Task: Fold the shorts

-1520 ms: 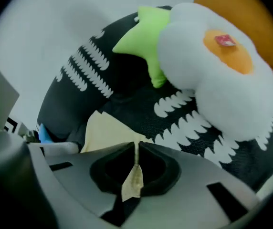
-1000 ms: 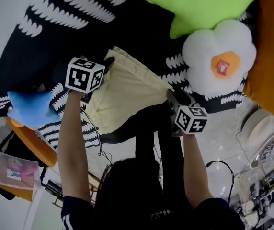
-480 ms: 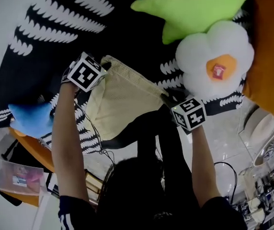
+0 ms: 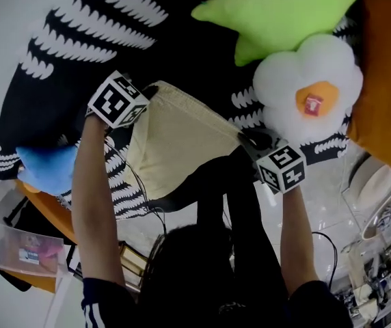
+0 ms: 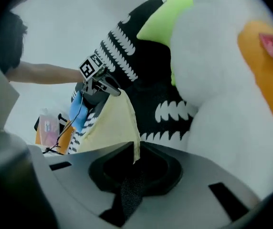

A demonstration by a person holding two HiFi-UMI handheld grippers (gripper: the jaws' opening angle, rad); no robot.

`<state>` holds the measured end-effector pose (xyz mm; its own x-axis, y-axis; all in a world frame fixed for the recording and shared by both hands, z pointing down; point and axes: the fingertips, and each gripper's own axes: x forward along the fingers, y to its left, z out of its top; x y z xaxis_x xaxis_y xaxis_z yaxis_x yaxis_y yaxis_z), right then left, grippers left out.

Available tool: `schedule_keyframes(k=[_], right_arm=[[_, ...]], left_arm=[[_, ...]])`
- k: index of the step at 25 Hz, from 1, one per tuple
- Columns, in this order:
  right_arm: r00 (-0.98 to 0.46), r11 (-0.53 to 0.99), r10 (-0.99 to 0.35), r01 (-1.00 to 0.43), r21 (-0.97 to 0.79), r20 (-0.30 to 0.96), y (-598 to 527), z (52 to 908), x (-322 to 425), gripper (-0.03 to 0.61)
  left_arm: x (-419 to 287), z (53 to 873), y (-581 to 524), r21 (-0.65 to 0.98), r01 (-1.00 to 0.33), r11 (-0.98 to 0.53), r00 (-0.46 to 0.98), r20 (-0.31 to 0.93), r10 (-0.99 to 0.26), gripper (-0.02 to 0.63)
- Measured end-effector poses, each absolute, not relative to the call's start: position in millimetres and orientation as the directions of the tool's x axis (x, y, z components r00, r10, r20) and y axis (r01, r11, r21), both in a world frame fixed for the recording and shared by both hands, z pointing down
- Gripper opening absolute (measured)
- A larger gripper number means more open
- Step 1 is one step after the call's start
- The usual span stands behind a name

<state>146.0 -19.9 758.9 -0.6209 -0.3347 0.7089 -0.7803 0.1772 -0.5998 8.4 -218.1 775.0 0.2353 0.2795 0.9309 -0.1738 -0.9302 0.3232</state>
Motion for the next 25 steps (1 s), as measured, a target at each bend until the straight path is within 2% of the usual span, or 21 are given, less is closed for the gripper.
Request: schedule_keyframes(k=[7, 11, 14, 18, 21, 25], right_arm=[[-0.554, 0.273, -0.364, -0.832, -0.483, 0.749, -57.1, 740.2, 197.3, 0.049], [-0.539, 0.302, -0.356, -0.840, -0.452, 0.764, -51.9, 739.8, 205.9, 0.048], [-0.521, 0.345, -0.329, -0.843, -0.413, 0.788, -44.0, 743.1, 197.1, 0.049], [-0.475, 0.316, -0.339, -0.870, -0.378, 0.812, -46.8, 757.0, 198.7, 0.080], [-0.446, 0.312, -0.332, -0.883, -0.350, 0.831, -49.3, 763.9, 198.2, 0.150], [-0.376, 0.270, -0.311, -0.916, -0.298, 0.873, -49.0, 777.3, 204.4, 0.149]], left_arm=[[55.9, 761.2, -249.9, 0.192, -0.145, -0.971, 0.296, 0.945, 0.142, 0.038], [74.4, 755.0, -250.8, 0.192, -0.092, -0.977, 0.326, 0.933, 0.153, 0.038], [66.9, 751.8, -243.4, 0.198, -0.023, -0.980, 0.278, 0.943, 0.184, 0.038], [60.6, 757.4, -237.9, 0.177, 0.030, -0.984, 0.241, 0.954, 0.179, 0.038], [62.0, 757.1, -244.1, 0.147, 0.032, -0.989, 0.247, 0.957, 0.151, 0.038], [63.3, 755.8, -243.0, 0.140, 0.059, -0.988, 0.252, 0.956, 0.151, 0.038]])
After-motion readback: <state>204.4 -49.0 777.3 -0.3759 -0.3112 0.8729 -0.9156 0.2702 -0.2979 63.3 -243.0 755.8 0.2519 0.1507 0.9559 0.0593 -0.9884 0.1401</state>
